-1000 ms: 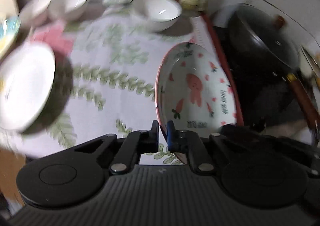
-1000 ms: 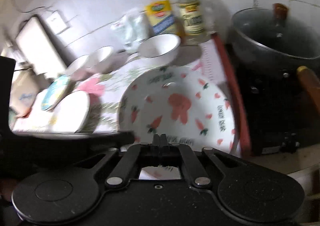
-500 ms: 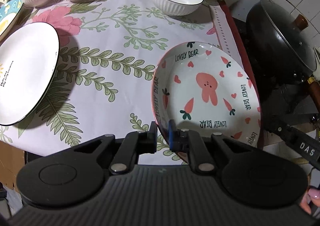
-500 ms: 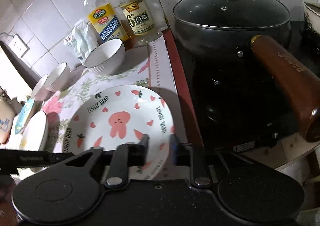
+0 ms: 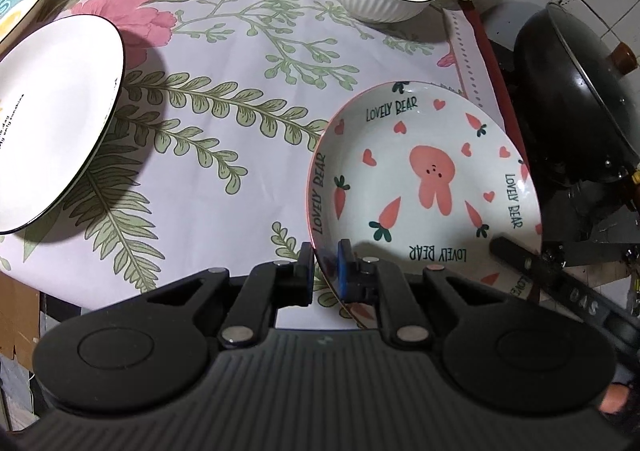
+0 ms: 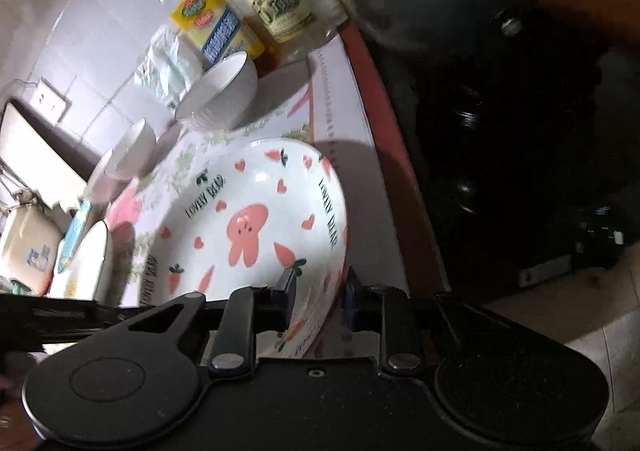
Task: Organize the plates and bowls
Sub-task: 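Lift the bear plate with both grippers and carry it over the white plate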
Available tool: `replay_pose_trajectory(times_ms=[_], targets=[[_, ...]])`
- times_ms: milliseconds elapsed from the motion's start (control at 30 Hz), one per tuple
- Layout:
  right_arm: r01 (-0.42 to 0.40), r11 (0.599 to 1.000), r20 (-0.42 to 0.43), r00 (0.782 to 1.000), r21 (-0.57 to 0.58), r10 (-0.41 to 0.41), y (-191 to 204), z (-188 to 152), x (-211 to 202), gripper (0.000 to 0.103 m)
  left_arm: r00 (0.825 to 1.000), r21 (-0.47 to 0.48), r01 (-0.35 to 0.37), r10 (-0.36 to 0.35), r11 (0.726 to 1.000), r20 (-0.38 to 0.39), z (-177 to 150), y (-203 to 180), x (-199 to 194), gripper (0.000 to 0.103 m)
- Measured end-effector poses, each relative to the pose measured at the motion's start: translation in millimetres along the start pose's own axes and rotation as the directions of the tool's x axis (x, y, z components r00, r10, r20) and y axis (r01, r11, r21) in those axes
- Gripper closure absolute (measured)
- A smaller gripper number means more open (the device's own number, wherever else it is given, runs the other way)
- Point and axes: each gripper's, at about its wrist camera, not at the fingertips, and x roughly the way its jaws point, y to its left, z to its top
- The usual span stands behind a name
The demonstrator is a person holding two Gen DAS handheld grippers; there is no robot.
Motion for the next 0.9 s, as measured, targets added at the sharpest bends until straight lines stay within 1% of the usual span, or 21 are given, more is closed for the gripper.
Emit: replay_pose_trajectory(times_ms=[67, 100, 133, 333, 500, 600, 700, 900], targets=[[-0.005, 1.0, 0.033, 0.999, 0.019, 0.004, 0.4, -0.5, 3.9, 0.075, 1.0, 0.022, -0.009, 0.008, 1.0, 0.022, -2.0, -1.2, -0.7, 0.092], [0.005, 1.0, 0.036, 0.999, 0.017, -0.006, 1.9, 0.4, 4.8, 0.084, 0.999, 0.034, -0.018, 0.016, 0.999, 0.033, -2.7, -2.2, -1.1, 0.092], [0.022, 1.0, 0.035, 0.999, 0.007, -0.022, 3.1, 1.2, 5.5, 0.085, 0.999, 0.046, -0.027, 0.025, 0.999, 0.044, -3.2, -3.3, -1.9, 0.092], [0.016, 1.0, 0.001, 1.0, -0.027, -0.016, 15.5, 7.3, -2.7, 0.085, 0.992, 0.086, -0.062, 0.052, 0.994, 0.114, -0.8, -4.3, -20.4, 0.092], [0.025, 0.999, -0.049, 0.998, -0.045, -0.027, 32.9, 12.4, -9.3, 0.085, 0.987, 0.115, -0.089, 0.072, 0.989, 0.141, -1.1, -1.0, -42.7, 0.092], [0.026, 0.998, -0.076, 0.997, -0.051, -0.03, 45.7, 16.7, -15.7, 0.085, 0.987, 0.103, -0.087, 0.072, 0.991, 0.143, -3.5, 4.7, -56.6, 0.092], [0.023, 0.996, -0.089, 0.996, -0.088, -0.031, 62.1, 19.5, -22.7, 0.084, 0.985, 0.096, -0.089, 0.074, 0.991, 0.153, -5.7, 10.5, -71.9, 0.092], [-0.007, 0.992, -0.103, 0.995, -0.129, -0.006, 96.4, 23.1, -37.5, 0.084, 0.979, 0.072, -0.099, 0.085, 0.992, 0.185, -8.5, 26.1, -110.0, 0.092]])
